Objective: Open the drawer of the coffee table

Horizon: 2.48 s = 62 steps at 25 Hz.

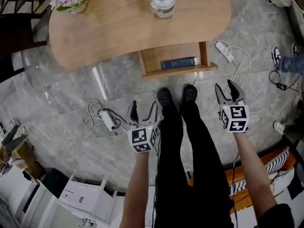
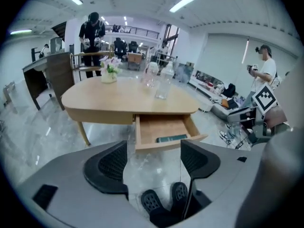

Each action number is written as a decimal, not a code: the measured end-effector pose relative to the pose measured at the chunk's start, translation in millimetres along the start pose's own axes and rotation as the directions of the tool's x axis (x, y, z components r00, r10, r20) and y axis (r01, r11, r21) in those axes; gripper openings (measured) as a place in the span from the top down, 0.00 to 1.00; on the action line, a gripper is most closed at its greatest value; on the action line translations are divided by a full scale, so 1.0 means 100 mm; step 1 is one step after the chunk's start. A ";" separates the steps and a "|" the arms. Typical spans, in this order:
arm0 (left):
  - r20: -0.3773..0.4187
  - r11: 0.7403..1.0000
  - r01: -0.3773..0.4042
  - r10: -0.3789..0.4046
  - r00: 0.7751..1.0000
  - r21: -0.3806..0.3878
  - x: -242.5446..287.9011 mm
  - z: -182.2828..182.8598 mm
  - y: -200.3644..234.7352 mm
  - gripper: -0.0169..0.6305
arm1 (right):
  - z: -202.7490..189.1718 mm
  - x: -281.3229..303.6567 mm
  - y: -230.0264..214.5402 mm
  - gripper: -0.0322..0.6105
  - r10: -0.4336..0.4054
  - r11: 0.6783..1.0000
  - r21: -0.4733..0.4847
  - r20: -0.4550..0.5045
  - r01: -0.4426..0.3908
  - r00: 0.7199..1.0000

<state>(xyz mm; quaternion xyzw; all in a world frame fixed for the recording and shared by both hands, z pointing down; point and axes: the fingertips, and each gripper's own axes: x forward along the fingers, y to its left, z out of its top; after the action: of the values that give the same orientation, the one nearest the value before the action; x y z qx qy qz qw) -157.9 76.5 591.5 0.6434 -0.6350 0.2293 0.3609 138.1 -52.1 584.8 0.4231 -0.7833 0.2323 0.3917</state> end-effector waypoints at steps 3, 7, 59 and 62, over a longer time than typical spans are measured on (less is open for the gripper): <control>0.068 1.000 0.022 -0.023 0.997 0.020 -0.41 0.44 -0.14 0.44 | 0.41 -0.39 0.19 0.62 0.013 1.000 0.006 0.068 -0.014 0.998; 0.172 0.997 0.043 -0.053 0.984 0.066 -0.86 1.07 -0.28 0.44 | 0.94 -0.86 0.42 0.62 0.014 0.999 0.029 0.167 -0.019 0.986; 0.690 0.979 0.071 -0.184 0.701 0.189 -4.81 2.65 -2.52 0.95 | 2.05 -5.51 0.77 0.86 0.226 0.973 -0.198 0.720 -0.117 0.657; 0.688 0.984 0.042 -0.153 0.709 0.175 -4.99 2.46 -2.69 0.95 | 1.90 -5.70 0.71 0.91 0.251 0.967 -0.209 0.719 -0.142 0.648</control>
<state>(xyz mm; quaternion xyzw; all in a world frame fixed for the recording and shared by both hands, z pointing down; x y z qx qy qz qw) 21.7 198.1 13.1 0.7395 -0.6707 -0.0042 0.0579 190.5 128.0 9.3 0.3659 -0.9293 0.0290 0.0404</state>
